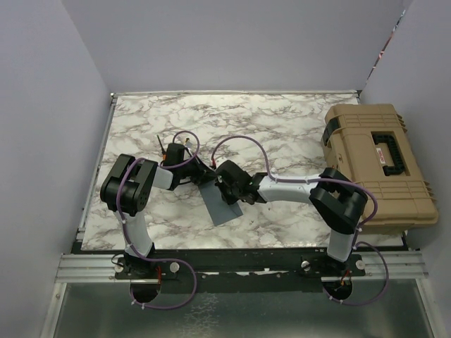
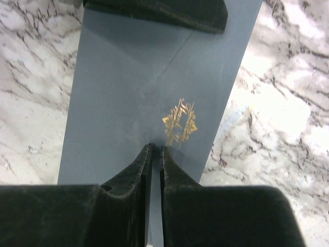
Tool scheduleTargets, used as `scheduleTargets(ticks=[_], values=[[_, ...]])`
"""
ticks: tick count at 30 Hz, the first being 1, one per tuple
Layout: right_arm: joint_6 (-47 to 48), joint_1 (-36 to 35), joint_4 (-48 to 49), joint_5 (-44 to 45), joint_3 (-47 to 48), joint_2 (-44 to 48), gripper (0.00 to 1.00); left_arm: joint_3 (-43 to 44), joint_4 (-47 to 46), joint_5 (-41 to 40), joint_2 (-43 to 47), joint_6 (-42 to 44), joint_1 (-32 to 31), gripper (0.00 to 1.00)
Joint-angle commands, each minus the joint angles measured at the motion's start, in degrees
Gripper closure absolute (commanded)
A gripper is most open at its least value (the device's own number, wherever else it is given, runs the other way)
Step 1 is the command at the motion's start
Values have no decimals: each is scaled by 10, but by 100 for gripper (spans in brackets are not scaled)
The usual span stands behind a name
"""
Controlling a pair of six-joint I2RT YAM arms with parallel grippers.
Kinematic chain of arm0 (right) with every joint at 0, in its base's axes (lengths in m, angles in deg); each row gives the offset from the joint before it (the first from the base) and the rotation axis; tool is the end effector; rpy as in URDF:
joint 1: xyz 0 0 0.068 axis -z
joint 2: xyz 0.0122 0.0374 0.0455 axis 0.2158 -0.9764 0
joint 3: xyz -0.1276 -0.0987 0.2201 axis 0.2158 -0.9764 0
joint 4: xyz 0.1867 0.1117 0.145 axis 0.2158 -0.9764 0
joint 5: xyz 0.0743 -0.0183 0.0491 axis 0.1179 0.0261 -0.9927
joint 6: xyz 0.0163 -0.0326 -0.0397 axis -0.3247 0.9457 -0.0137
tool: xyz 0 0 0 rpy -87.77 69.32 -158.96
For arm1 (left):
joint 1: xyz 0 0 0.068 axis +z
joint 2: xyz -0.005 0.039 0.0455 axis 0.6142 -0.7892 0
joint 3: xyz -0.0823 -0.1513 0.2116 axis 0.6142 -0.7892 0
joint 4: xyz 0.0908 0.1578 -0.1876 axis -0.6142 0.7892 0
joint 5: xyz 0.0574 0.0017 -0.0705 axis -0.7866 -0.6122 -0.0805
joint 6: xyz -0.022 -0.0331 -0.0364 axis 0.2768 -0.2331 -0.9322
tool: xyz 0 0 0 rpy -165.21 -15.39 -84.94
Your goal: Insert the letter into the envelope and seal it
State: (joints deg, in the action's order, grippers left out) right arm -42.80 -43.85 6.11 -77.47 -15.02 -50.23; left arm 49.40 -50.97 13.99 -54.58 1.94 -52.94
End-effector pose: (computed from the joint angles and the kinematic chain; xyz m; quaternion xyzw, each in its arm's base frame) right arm 0.2145 0.3149 0.1532 -0.3155 0.8907 0.1490 0.2913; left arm 0.3148 -0.1058 0.0970 -0.1985 0.8500 -0.4590 0.1656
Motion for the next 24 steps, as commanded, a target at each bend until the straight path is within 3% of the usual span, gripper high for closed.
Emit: scheduleTargets(ticks=[1,14,19,24], values=[[-21,-11,-192,-50,-56,-17,90,-14,94,-68,-33,32,10,100],[-63,-11,-264,-29,-72,45,96,-9,93,-64,-33,31,11,100],[-57,-10,-263,0,9,76,94,-11,93,-60,-32,32,11,100],[-75,3,-226,32,118,10,87,-9,92,-58,-28,32,11,100]])
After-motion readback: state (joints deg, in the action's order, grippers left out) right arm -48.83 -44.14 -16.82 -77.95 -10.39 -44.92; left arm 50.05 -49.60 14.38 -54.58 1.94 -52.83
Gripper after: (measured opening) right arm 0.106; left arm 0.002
